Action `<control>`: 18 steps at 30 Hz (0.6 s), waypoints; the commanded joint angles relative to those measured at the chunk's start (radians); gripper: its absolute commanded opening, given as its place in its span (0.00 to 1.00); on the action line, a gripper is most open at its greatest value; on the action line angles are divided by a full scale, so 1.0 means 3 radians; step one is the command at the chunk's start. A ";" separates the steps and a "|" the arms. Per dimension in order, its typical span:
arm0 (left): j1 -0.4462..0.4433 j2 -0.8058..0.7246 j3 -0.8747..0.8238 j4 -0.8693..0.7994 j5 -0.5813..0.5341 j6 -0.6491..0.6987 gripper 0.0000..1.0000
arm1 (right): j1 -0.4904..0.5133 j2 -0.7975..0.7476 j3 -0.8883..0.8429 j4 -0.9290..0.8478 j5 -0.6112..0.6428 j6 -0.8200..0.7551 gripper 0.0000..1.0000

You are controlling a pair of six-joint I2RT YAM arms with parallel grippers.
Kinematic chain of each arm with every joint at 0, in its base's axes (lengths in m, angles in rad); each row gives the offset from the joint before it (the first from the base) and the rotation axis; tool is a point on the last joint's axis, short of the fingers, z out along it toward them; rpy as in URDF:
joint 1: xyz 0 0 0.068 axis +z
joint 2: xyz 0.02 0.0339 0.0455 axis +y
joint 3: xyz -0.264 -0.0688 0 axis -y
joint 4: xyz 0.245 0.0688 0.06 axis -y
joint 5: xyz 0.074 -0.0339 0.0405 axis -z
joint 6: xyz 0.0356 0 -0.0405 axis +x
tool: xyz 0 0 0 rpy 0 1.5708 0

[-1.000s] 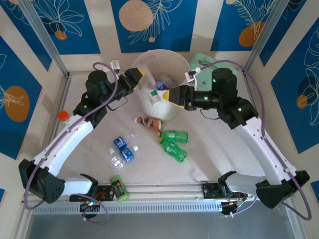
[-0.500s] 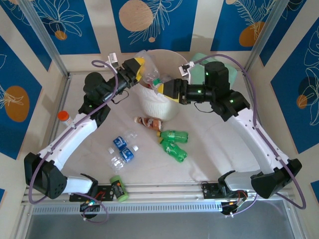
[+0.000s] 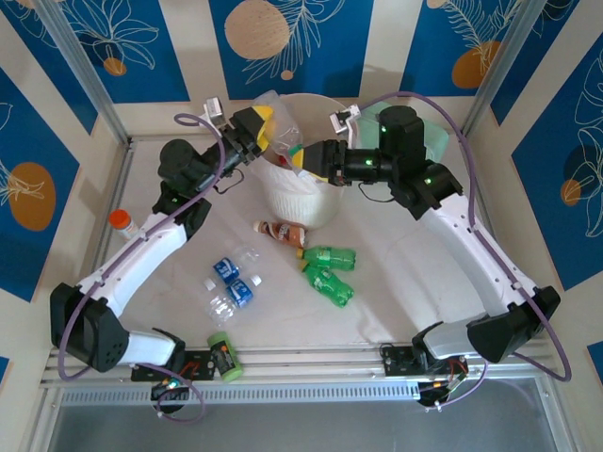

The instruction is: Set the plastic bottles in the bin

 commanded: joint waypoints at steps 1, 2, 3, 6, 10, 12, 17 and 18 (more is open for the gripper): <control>0.0028 0.0011 -0.0060 0.0244 0.0064 -0.0043 0.47 | 0.0024 0.0038 0.0116 -0.0001 -0.0004 -0.0038 0.54; 0.0026 0.0011 -0.0073 0.0253 0.0057 -0.0046 0.47 | 0.0024 0.0046 0.0124 -0.0005 -0.0008 -0.0048 0.52; 0.0027 0.0016 -0.0082 0.0259 0.0054 -0.0047 0.47 | 0.0024 0.0052 0.0132 -0.0006 -0.0011 -0.0047 0.49; 0.0027 0.0021 -0.0093 0.0255 0.0042 -0.0042 0.47 | 0.0027 0.0067 0.0151 -0.0013 -0.0023 -0.0049 0.43; 0.0027 0.0031 -0.0093 0.0212 0.0033 -0.0017 0.48 | 0.0029 0.0077 0.0182 -0.0044 -0.0023 -0.0070 0.35; 0.0027 0.0026 -0.0099 0.0193 0.0019 -0.0004 0.53 | 0.0029 0.0083 0.0211 -0.0064 -0.0018 -0.0084 0.32; 0.0051 -0.0017 -0.0069 -0.0022 0.0026 0.0152 0.87 | 0.0024 0.0102 0.0281 -0.0182 0.0094 -0.0139 0.31; 0.0077 -0.0046 -0.0033 -0.0145 0.0056 0.0240 1.00 | 0.0015 0.0120 0.0316 -0.0248 0.0155 -0.0164 0.31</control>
